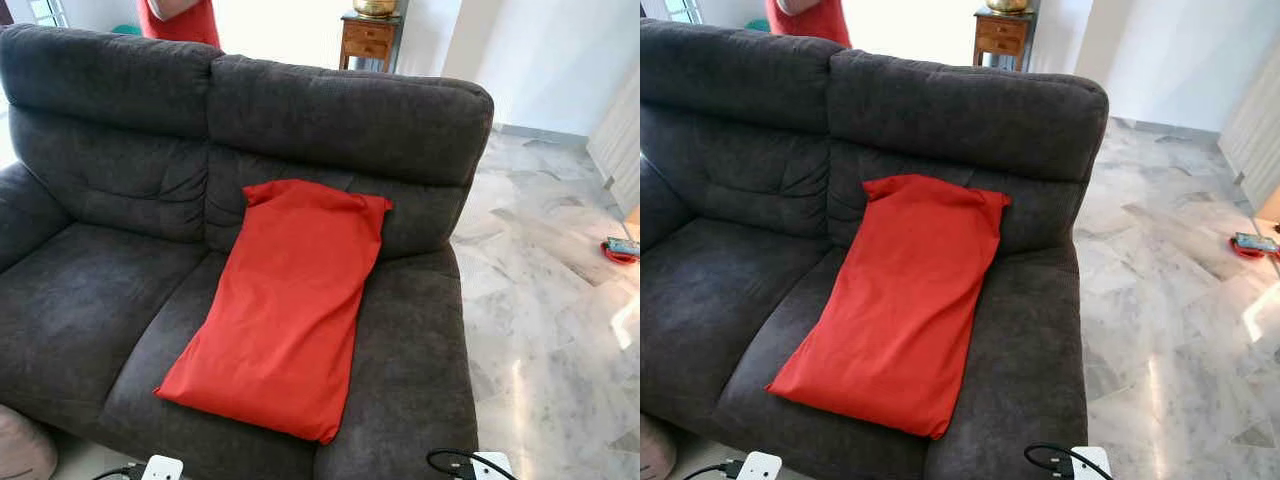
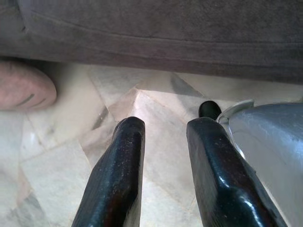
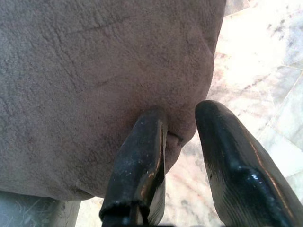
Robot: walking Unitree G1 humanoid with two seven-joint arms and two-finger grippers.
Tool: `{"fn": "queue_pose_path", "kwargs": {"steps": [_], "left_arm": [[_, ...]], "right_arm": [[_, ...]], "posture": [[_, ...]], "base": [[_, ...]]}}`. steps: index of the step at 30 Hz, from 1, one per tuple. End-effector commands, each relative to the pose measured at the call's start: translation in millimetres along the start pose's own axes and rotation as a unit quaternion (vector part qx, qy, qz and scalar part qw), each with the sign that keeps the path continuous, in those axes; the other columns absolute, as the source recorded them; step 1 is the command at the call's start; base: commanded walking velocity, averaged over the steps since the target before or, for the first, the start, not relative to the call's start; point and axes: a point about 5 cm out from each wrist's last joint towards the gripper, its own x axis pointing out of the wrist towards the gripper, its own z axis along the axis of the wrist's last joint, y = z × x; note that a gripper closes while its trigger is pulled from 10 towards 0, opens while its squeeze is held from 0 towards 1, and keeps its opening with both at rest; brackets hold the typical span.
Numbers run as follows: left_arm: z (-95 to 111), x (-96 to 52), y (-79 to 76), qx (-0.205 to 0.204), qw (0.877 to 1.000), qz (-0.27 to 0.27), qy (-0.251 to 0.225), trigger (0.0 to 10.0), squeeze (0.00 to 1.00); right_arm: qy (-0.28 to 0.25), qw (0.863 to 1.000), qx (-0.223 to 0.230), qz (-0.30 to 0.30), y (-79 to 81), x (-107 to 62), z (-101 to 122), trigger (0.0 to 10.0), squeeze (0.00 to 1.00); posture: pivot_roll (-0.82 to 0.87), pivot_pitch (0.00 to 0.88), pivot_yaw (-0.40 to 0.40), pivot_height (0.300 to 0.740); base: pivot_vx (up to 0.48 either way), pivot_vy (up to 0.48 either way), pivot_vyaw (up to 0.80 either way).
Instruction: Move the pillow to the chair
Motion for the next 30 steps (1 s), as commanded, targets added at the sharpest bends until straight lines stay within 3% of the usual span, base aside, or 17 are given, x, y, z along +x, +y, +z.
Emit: {"fn": "queue_pose_path", "kwargs": {"steps": [1, 30], "left_arm": [[0.7, 0.2, 0.4, 0.012, 1.0, -0.002, -0.002, 10.0, 0.0], [3.7, 0.9, -5.8, 0.017, 1.0, -0.007, -0.007, 10.0, 0.0]], "right_arm": [[0.012, 1.0, 0.007, 0.001, 0.3, -0.5, -4.1, 10.0, 0.0], [0.021, 1.0, 0.012, 0.005, 3.8, -1.4, -9.2, 10.0, 0.0]], "posture": [[0.07, 0.042, -0.061, 0.74], [0.06, 0.016, -0.057, 0.74]], "base": [[-0.244, 0.0, 0.0], [-0.263, 0.0, 0.0]]}}
